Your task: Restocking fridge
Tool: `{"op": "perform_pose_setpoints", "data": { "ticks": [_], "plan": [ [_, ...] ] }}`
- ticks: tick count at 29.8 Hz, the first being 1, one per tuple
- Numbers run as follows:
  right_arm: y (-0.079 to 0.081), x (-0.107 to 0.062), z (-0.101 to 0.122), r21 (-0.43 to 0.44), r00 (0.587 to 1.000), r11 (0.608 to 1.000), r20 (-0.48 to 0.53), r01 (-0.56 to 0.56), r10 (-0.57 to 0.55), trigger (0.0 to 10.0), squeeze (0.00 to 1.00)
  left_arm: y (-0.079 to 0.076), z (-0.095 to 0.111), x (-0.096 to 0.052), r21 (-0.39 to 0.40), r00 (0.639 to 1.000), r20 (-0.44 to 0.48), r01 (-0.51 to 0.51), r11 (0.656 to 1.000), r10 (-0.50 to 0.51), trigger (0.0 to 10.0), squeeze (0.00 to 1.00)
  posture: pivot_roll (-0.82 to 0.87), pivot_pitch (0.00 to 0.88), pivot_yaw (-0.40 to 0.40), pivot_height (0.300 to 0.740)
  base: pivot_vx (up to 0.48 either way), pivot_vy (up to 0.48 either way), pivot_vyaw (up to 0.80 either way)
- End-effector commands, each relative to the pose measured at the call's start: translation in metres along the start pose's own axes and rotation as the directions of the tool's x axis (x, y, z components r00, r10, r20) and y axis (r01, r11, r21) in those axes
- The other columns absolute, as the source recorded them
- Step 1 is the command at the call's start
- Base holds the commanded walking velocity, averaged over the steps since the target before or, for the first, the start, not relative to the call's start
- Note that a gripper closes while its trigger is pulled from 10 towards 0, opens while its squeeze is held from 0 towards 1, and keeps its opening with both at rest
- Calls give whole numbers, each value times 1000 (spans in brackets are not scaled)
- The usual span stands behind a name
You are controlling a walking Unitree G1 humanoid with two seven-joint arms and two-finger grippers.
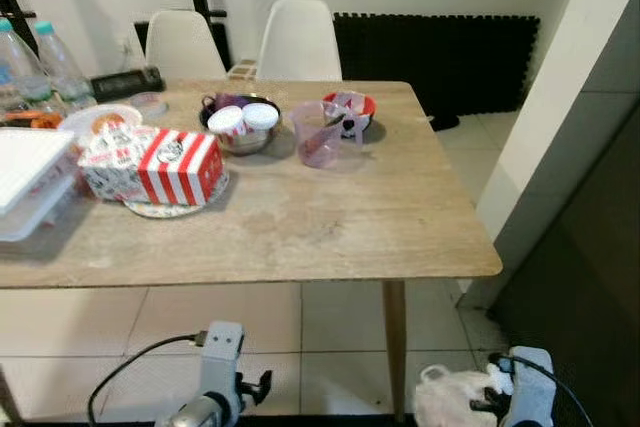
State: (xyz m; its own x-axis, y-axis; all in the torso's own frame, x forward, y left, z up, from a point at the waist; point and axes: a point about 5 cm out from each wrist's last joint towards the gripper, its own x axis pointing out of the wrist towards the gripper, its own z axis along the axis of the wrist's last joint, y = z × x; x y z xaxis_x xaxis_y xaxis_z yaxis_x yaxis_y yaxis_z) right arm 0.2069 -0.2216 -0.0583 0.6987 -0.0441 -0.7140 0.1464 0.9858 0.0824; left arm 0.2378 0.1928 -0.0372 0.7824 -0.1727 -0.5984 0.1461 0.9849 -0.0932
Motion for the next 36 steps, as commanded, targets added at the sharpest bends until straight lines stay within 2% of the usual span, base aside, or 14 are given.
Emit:
{"op": "perform_pose_setpoints", "data": {
  "ticks": [1, 9, 14, 21, 30, 36],
  "plan": [
    [-2, 1, 2, -3, 999, 999, 13, 47, -47, 10000, 0, -1, -1, 1, -25, 1000, 4, -16, 1000, 16, 10000, 0, -9, 24, 24, 740, 0, 0, 0],
    [-2, 3, 4, -53, 997, 995, 0, 79, -79, 10000, 0, 3, -7, 1, -12, 998, -19, -56, 998, 56, 10000, 0, -15, 13, 12, 740, 0, 0, 0],
    [-4, 4, 7, -66, 991, 989, 27, 134, -132, 10000, 0, 0, -15, 1, -36, 996, -43, -83, 996, 81, 10000, 0, -21, 0, -13, 740, 0, 0, 0],
    [-4, 5, 9, -95, 992, 987, 12, 126, -126, 10000, 0, -3, -20, 0, -9, 994, -67, -81, 997, 80, 10000, 0, -23, 0, -33, 740, 0, 0, 0],
    [-3, 4, -2, -83, 991, 989, -44, 124, -128, 10000, 0, -9, -19, 3, -24, 995, -63, -75, 997, 73, 10000, 0, -40, 0, -43, 740, -297, 0, 0],
    [-2, 4, -6, -106, 990, 987, -59, 122, -129, 10000, 0, -13, -17, 5, -16, 996, -58, -63, 998, 62, 10000, 0, -44, 0, -41, 740, -284, 0, 0]
  ]
}}
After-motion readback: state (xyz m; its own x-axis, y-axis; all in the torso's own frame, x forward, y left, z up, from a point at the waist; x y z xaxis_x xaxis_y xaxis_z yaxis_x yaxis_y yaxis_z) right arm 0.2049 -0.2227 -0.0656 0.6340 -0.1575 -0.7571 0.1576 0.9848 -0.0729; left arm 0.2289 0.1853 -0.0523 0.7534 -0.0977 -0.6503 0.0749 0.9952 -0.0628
